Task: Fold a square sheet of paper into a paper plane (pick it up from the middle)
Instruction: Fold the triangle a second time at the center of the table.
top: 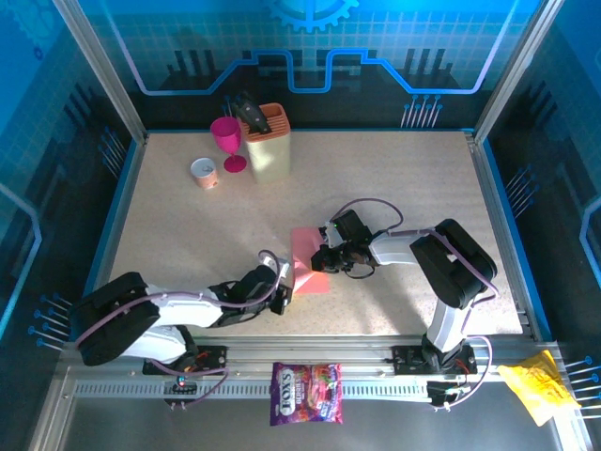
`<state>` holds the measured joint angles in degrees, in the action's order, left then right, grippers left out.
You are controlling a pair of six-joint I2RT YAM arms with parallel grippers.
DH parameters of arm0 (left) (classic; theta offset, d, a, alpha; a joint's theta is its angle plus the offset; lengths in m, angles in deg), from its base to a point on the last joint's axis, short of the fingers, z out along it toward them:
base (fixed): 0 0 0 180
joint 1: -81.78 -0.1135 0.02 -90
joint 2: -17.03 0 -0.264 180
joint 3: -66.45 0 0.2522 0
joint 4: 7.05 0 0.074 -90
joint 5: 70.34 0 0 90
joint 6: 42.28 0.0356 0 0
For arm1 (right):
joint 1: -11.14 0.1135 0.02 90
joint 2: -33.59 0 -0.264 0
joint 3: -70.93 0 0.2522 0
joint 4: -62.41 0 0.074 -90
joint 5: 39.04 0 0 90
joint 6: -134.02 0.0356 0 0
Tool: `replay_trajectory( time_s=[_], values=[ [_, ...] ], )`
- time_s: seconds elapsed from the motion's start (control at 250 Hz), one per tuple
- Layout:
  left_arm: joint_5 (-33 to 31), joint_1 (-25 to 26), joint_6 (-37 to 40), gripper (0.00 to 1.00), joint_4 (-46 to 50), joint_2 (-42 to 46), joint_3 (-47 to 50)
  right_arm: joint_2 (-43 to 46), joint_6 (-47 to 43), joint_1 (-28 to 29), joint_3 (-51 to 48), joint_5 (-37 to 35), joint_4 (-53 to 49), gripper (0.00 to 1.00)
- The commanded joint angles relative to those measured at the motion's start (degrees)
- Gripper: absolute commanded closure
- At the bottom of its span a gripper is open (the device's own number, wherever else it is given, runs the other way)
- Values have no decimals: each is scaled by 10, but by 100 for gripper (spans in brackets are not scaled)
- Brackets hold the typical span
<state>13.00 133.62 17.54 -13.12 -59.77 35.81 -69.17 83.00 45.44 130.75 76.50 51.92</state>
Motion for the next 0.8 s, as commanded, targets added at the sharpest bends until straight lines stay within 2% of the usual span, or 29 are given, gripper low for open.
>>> replay_trajectory(
  time_s=[0.0, 0.128, 0.224, 0.555, 0.795],
  values=[
    [-9, 3, -13, 100, 72, 41, 10, -25, -6, -13, -16, -45, -51, 100],
    [-19, 3, 1, 100, 104, 90, -15, -26, -6, -12, -18, -45, -50, 100],
    [-15, 3, 16, 100, 110, 95, -40, -28, -6, -12, -20, -46, -48, 100],
    [43, 4, 48, 100, 66, -2, -104, -30, -6, -13, -21, -45, -48, 100],
    [45, 3, 55, 100, 39, -54, -120, -31, -6, -14, -15, -45, -51, 100]
  ],
)
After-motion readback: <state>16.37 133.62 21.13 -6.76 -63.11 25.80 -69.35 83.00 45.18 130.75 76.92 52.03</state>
